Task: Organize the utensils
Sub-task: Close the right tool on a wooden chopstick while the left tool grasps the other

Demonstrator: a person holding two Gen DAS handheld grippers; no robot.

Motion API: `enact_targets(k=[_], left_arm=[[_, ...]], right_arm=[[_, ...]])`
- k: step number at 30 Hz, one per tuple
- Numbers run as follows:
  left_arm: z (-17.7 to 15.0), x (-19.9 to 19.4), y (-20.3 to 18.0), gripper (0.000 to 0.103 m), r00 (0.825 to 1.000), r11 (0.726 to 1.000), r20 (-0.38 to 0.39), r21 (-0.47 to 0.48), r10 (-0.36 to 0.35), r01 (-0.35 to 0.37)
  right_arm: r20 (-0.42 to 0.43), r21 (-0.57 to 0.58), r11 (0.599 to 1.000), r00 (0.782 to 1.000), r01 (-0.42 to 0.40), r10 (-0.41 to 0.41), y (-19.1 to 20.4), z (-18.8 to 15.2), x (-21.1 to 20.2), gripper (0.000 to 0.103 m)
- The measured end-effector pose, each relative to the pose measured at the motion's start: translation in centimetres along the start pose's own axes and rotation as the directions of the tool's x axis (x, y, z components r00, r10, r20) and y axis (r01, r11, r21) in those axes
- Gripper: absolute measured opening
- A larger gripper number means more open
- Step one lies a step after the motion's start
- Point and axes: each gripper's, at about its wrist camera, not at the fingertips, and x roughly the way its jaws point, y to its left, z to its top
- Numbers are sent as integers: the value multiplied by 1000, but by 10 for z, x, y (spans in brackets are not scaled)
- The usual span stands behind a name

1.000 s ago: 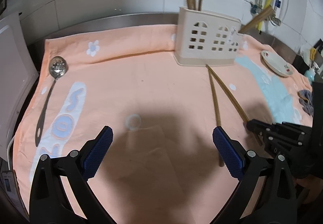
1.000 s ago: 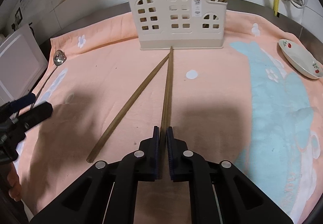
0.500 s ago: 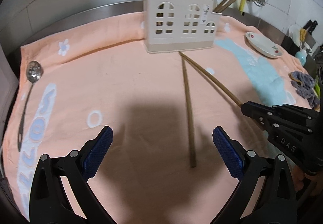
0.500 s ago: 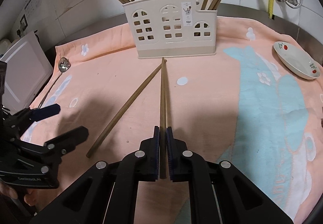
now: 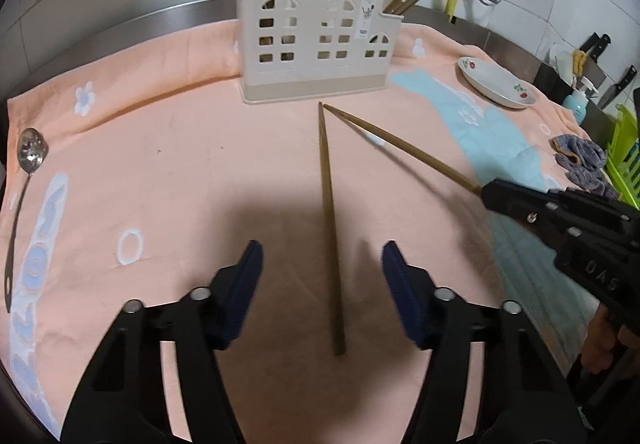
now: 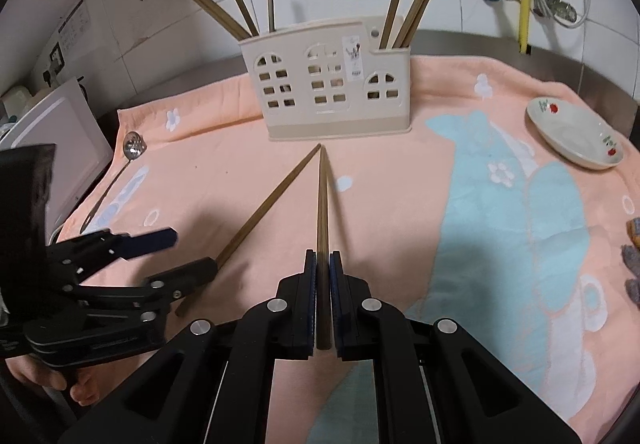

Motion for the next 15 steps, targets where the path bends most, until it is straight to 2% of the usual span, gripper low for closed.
enact_targets(k=[5,9,15], left_arm=[[-2,8,-6,28,1000,1000,-24,5,-17,17],[-4,13,-6,21,999,1000,-39,3,-20,20],[-6,21,-6,20,998,1000,-60,-5,-12,12]], right_arm=[[25,-13,1000,1000,-1,2,-2,1,-7,7],[43,-19,1000,999,-2,3,-3,1,-11,7],[67,-14,1000,998,-4,5,-6,6,-18,7]])
